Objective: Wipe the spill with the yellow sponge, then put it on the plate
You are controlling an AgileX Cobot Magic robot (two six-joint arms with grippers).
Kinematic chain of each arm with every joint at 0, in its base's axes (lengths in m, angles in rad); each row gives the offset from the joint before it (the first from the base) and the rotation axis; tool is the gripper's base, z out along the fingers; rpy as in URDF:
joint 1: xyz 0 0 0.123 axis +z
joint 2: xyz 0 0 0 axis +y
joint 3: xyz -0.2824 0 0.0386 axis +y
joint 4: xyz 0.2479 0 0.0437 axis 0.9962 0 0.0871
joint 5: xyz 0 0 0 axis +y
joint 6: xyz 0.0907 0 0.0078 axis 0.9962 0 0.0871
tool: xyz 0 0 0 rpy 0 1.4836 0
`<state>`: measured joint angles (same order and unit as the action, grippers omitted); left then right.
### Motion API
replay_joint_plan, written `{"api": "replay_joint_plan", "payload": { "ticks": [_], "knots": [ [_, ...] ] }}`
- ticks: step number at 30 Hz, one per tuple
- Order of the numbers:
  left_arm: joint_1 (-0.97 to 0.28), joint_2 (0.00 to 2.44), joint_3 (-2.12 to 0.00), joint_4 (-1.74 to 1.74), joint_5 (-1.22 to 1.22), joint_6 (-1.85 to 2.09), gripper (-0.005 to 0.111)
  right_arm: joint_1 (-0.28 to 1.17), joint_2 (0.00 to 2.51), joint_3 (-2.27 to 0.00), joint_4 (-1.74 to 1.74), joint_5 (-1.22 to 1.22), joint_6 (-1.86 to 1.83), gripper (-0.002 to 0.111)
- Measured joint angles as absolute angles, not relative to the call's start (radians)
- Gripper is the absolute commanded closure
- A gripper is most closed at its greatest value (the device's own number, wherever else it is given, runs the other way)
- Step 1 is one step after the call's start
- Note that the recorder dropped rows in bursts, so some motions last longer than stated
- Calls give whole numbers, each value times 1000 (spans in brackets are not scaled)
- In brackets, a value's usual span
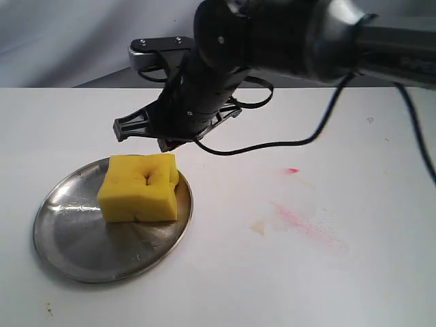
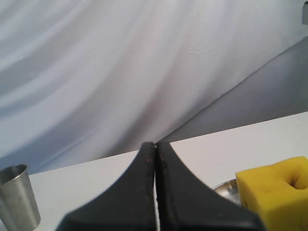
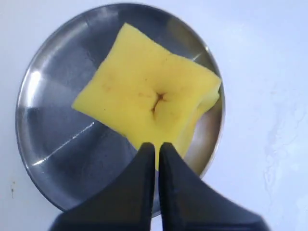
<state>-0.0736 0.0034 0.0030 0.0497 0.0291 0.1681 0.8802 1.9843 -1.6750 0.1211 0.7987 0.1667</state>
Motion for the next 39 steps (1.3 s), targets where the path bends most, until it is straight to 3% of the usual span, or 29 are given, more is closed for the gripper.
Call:
{"api": "replay_joint_plan", "payload": {
  "ticks": [15, 27, 39],
  "knots": [
    [-74, 3, 3, 50, 29, 168, 107, 744, 1459, -1007, 19, 421, 227, 108],
    [-74, 3, 3, 50, 29, 168, 107, 389, 1041, -467, 45, 0, 239, 108],
    [-74, 3, 3, 50, 29, 168, 107, 155, 532, -123, 32, -119, 221, 108]
  ]
}}
